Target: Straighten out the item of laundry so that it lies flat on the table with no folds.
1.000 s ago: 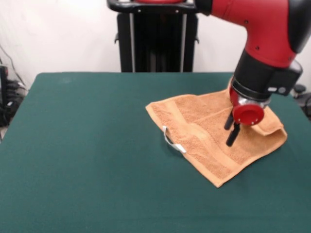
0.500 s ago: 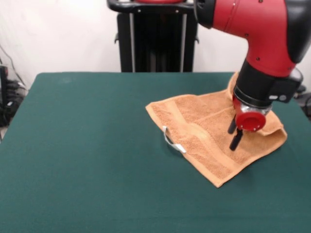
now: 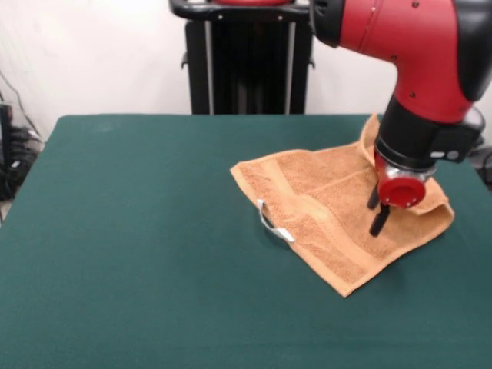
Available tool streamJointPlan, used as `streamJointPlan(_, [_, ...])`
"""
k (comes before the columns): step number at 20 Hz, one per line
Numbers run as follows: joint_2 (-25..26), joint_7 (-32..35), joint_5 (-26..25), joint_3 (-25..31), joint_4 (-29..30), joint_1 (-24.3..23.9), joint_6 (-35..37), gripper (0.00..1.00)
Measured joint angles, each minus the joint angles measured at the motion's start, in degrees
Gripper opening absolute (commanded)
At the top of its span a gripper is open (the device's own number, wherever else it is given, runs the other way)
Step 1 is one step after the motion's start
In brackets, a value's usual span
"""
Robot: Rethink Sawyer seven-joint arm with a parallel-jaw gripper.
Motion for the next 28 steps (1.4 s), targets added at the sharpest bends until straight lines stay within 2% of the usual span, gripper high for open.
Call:
streamJointPlan(9, [-0.1,0.0,0.0,-1.1,-3.8,2.1,10.0,1.0])
streamJointPlan(13, [0.2,0.0,-0.1,-1.8,-7.7,3.9,13.5,1.0])
streamJointPlan(20, [0.5,0.0,0.2,-2.2,-10.4,5.9,13.8,1.0])
streamJointPlan(28, [0.6,0.0,0.4,-2.1,-10.4,5.8,13.6,1.0])
